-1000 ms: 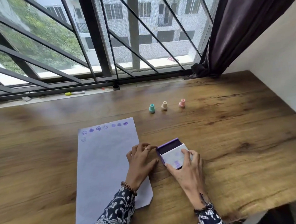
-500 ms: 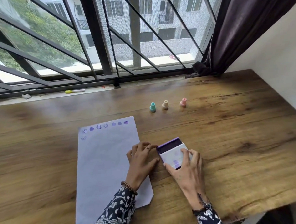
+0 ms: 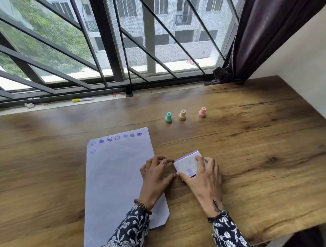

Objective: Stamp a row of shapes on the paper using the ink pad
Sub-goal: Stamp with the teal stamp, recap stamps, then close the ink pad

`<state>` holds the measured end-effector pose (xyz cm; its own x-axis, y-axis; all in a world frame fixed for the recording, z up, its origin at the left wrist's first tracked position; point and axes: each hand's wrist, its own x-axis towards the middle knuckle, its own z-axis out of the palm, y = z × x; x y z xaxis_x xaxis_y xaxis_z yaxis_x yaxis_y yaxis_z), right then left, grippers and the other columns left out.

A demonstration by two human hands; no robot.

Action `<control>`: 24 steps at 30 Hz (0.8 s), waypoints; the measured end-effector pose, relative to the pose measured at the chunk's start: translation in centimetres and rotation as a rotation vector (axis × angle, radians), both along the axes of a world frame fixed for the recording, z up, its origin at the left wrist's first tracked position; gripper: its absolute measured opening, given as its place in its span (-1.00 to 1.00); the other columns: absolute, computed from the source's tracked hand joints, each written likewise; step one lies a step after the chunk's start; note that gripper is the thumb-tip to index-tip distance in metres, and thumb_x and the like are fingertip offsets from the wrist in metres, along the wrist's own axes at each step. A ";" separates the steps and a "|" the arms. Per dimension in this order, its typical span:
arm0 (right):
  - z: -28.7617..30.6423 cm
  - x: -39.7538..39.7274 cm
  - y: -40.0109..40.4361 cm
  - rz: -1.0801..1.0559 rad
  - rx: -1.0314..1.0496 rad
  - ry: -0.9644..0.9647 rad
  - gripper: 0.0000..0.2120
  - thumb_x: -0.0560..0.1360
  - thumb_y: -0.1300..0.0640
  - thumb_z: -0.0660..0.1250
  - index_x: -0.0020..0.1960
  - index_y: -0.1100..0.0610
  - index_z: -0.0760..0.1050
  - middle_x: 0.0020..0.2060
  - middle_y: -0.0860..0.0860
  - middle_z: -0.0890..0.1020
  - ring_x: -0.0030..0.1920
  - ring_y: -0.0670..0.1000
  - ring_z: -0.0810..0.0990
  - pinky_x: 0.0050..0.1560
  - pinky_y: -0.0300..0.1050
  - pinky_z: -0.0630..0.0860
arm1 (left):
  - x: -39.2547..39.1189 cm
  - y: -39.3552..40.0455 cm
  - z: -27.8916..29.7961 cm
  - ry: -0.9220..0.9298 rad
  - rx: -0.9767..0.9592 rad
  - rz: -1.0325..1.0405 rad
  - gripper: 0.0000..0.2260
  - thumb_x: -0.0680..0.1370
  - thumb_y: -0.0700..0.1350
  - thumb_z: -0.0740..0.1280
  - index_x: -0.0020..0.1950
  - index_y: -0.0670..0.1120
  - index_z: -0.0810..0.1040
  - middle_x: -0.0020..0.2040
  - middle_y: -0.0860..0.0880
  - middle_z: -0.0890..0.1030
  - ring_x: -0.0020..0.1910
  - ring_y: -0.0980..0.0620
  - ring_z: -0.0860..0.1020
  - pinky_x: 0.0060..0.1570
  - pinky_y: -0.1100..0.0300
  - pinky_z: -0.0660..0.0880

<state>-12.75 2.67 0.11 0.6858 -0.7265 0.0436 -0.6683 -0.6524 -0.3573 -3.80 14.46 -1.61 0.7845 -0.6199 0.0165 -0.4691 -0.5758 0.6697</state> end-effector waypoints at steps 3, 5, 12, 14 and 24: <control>-0.2 -0.1 -0.1 -0.005 -0.001 -0.009 -0.30 0.19 -0.29 0.43 0.19 0.09 0.43 0.11 0.15 0.50 0.12 0.19 0.48 0.08 0.08 0.44 | 0.0 0.0 0.0 0.007 0.006 -0.002 -0.72 0.46 0.09 0.33 0.17 0.19 0.47 0.19 0.14 0.43 0.27 0.11 0.24 0.07 0.27 -0.01; -0.2 -0.2 -0.3 -0.013 0.028 -0.026 -0.32 0.19 -0.28 0.44 0.19 0.06 0.45 0.11 0.12 0.50 0.13 0.18 0.49 0.09 0.08 0.43 | 0.0 0.0 0.0 0.018 0.003 -0.006 -0.71 0.45 0.07 0.33 0.17 0.19 0.47 0.19 0.13 0.42 0.27 0.11 0.23 0.08 0.27 -0.01; -0.4 -1.4 -3.2 -0.130 0.310 -0.211 -0.64 0.40 0.10 0.41 0.18 0.13 0.50 0.06 0.13 0.58 0.11 0.15 0.48 0.09 -0.02 0.39 | -0.6 -0.1 -0.2 -0.030 0.003 0.089 -0.75 0.36 0.20 0.39 -0.05 0.18 0.46 0.03 0.16 0.41 0.13 0.19 0.22 0.05 0.24 0.00; -0.4 -1.7 -3.8 -0.150 0.361 -0.244 -0.73 0.43 0.14 0.38 0.12 0.14 0.55 0.00 0.13 0.60 0.05 0.15 0.51 0.06 -0.01 0.44 | -0.9 -0.7 -0.4 -0.034 0.013 0.082 -0.77 0.33 0.25 0.37 -0.15 0.17 0.47 -0.03 0.20 0.37 0.06 0.23 0.17 0.02 0.24 -0.02; -0.9 -0.7 -10.8 -0.358 0.384 -0.447 -0.86 0.41 0.24 0.38 -0.04 0.23 0.61 -0.13 0.21 0.62 -0.09 0.22 0.57 0.01 0.11 0.51 | 0.9 -10.2 0.0 -0.029 0.115 -0.055 -0.68 0.41 0.23 0.31 0.03 0.07 0.50 -0.05 0.07 0.52 0.05 0.01 0.35 -0.05 0.15 0.10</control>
